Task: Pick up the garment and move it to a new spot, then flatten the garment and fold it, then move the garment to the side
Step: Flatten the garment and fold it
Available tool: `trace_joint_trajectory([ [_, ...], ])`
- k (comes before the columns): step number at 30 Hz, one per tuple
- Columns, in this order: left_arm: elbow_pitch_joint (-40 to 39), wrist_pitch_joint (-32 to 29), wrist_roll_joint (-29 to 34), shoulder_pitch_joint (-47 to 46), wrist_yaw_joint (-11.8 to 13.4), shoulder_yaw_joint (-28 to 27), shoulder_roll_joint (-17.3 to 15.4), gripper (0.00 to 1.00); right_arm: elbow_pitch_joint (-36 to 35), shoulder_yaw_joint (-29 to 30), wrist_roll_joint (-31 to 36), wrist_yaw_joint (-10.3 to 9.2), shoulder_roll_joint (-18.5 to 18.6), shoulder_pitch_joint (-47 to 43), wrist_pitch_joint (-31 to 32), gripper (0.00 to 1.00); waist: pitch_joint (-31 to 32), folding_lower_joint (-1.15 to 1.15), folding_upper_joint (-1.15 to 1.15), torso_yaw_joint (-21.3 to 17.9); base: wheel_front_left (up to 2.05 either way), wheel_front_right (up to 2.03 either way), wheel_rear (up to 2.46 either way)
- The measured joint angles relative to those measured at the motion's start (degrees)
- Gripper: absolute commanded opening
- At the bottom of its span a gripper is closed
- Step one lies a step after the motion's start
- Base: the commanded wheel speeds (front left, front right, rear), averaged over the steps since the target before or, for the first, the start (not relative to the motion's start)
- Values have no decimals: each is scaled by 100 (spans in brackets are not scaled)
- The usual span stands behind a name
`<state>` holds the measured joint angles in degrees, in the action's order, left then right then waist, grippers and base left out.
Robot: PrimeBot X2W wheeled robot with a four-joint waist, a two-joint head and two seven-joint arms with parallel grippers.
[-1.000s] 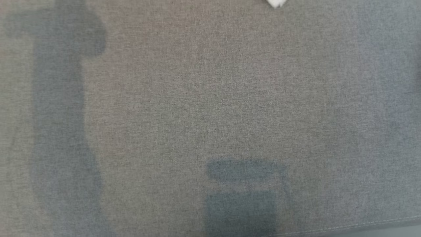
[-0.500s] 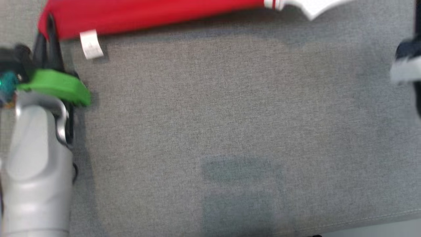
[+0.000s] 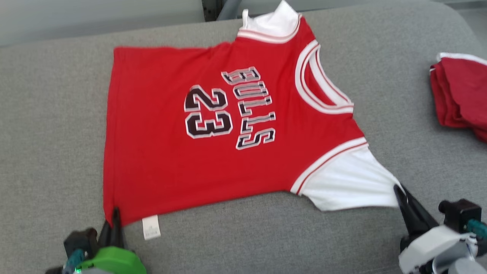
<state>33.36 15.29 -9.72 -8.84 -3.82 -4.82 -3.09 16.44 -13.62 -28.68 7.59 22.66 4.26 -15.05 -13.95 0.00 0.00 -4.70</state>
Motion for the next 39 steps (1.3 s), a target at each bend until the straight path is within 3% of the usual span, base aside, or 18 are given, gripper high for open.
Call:
trace_joint_trajectory([
  [11, -154, -13, -758, 1542, 189, 315, 46, 0, 309, -259, -47, -1, 10, -1364, 0, 0, 1325, 0, 0, -37, 0, 0, 0],
  [18, -498, -15, -788, 1911, 193, 452, 41, 0, 225, -381, -181, -2, 136, -1597, 0, 0, 1732, 0, 0, 89, 0, 0, 0],
  [23, -1000, -15, -755, 1500, -3, 493, 33, 0, 51, -241, -238, -4, 178, -994, -1, 0, 1667, 0, 0, 214, 0, 0, 0],
  [28, -665, -15, -632, 795, -98, 593, 37, 0, 526, -546, -93, -4, 307, -49, 0, 0, 1431, 0, 0, 287, 0, 0, 0],
  [39, -81, -14, -538, -755, 59, 678, 35, 0, 1806, -1028, -100, -5, 111, 2033, 0, 0, 543, 0, 0, 425, 0, 0, 0],
])
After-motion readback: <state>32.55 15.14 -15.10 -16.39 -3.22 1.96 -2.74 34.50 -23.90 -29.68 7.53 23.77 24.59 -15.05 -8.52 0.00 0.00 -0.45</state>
